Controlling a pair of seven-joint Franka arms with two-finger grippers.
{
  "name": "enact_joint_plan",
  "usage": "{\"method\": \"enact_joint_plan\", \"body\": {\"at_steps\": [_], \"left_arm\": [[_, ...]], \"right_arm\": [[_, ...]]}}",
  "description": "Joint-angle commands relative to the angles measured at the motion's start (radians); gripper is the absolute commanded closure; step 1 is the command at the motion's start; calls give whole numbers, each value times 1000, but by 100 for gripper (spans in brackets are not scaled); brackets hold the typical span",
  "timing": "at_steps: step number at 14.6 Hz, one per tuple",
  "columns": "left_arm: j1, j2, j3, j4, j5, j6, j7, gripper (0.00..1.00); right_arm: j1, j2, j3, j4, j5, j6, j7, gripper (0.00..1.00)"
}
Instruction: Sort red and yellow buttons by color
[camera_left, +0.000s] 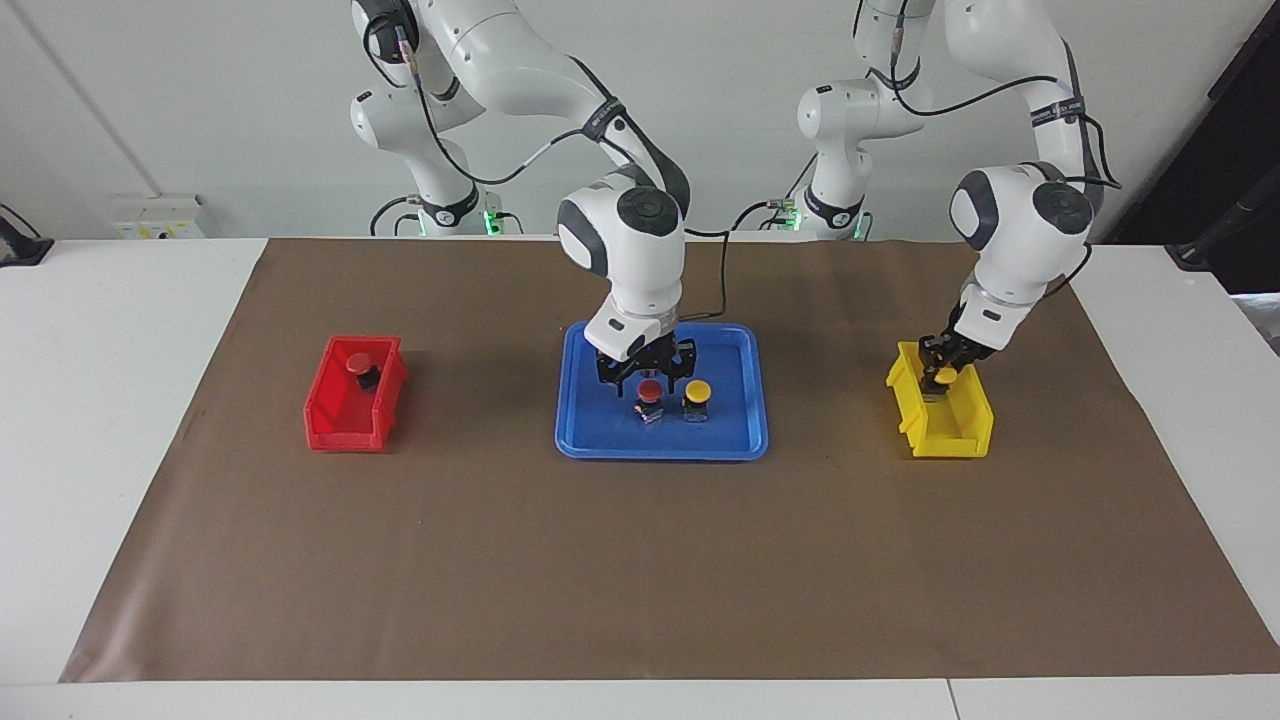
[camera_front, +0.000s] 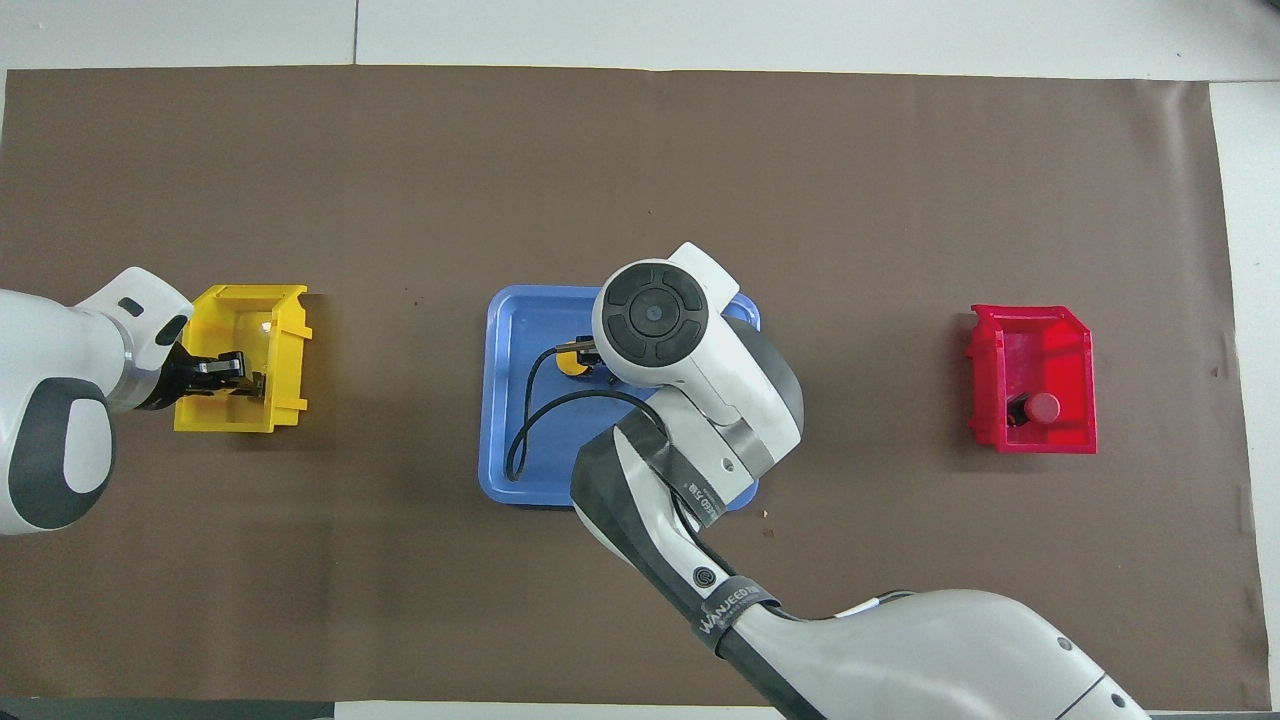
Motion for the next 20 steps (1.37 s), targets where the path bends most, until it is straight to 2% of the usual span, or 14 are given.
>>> {"method": "enact_joint_plan", "body": {"at_steps": [1, 4, 5, 7, 8, 11, 13, 14, 15, 16, 18, 19, 20], "left_arm": [[5, 1, -9, 46, 14, -55, 15, 36], [3, -7, -9, 153, 14, -204, 15, 32], [3, -13, -9, 219, 16, -291, 15, 26], [0, -19, -10, 351, 16, -453, 15, 0], [-3, -22, -15, 421, 16, -536, 16, 0], [-5, -25, -21, 612, 17, -757, 65, 0], [-5, -17, -21, 715, 17, -860, 110, 0], [-5, -16, -21, 730, 17, -873, 110, 0], [-9, -19, -27, 721, 13, -855, 107, 0], [-29, -33, -30, 664, 9, -785, 87, 0], [-81, -121, -36, 417, -36, -544, -37, 0], [-154, -138, -38, 334, -49, -432, -122, 0], [-243, -122, -39, 300, -49, -355, -252, 0]], "right_arm": [[-2, -16, 2, -39, -12, 33, 24, 20], [-2, -16, 3, -54, -11, 60, 25, 25], [-2, -18, 3, -54, -9, 60, 25, 29], [0, -18, 3, -56, -9, 60, 30, 32], [0, -18, 3, -54, -9, 58, 30, 35], [-5, -16, 2, -27, -11, 15, 24, 59], [-24, -15, 2, 68, -9, -93, 18, 77], [-34, -15, 2, 103, -5, -136, 18, 84], [-38, -18, 2, 117, -5, -166, 12, 86], [-61, -45, 2, 119, -6, -204, -25, 86], [-135, -131, 0, 107, -2, -322, -184, 86], [-197, -186, 0, 84, 0, -373, -283, 86], [-275, -241, 0, 41, 1, -416, -403, 86]]}}
